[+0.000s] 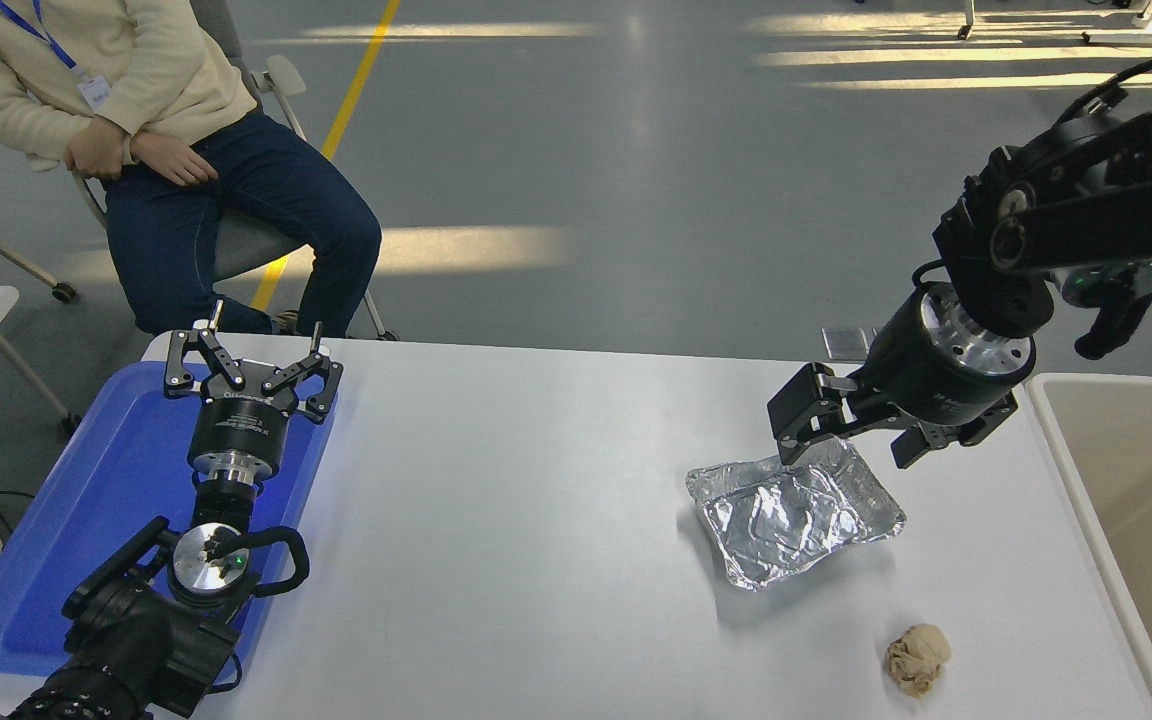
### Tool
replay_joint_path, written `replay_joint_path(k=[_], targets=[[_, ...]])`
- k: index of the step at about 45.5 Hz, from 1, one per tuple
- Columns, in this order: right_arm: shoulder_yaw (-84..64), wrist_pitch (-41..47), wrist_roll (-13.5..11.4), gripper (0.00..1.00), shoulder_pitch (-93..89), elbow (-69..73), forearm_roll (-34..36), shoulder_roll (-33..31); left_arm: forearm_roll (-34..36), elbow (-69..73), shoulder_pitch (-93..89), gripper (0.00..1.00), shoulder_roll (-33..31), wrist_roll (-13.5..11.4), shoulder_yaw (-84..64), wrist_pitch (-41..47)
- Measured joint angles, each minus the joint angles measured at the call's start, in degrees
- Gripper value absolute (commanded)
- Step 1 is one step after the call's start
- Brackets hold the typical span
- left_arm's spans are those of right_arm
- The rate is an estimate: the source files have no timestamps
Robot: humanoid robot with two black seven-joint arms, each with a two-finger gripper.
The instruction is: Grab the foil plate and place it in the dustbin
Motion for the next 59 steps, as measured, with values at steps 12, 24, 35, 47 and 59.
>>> replay_joint_path(k=[12,24,35,47,59], targets=[[0.08,0.14,0.0,1.0,-0.15,-0.27,0.19,0.34,-0.03,0.0,0.0,1.0,0.0,0.0,-0.01,0.0],[0.12,0.01,0.08,1.0,-0.8,-0.51,0.26,0.35,-0.05,0.0,0.0,1.0,0.0,0.0,-0.01,0.0],[0.15,-0.3,0.14,1.0,-2.3,-1.01,0.29,0.17,-0.05,0.0,0.0,1.0,0.0,0.0,0.01,-0.04],[0.09,-0.38,0.28,1.0,-2.99,-1.31,0.3,-0.52,-0.05,0.0,0.0,1.0,0.0,0.0,0.01,-0.05],[0.06,-0.55,0.33,1.0,-3.59,-1.53,-0.21,-2.59,-0.05,0.0,0.0,1.0,0.0,0.0,0.01,-0.05]])
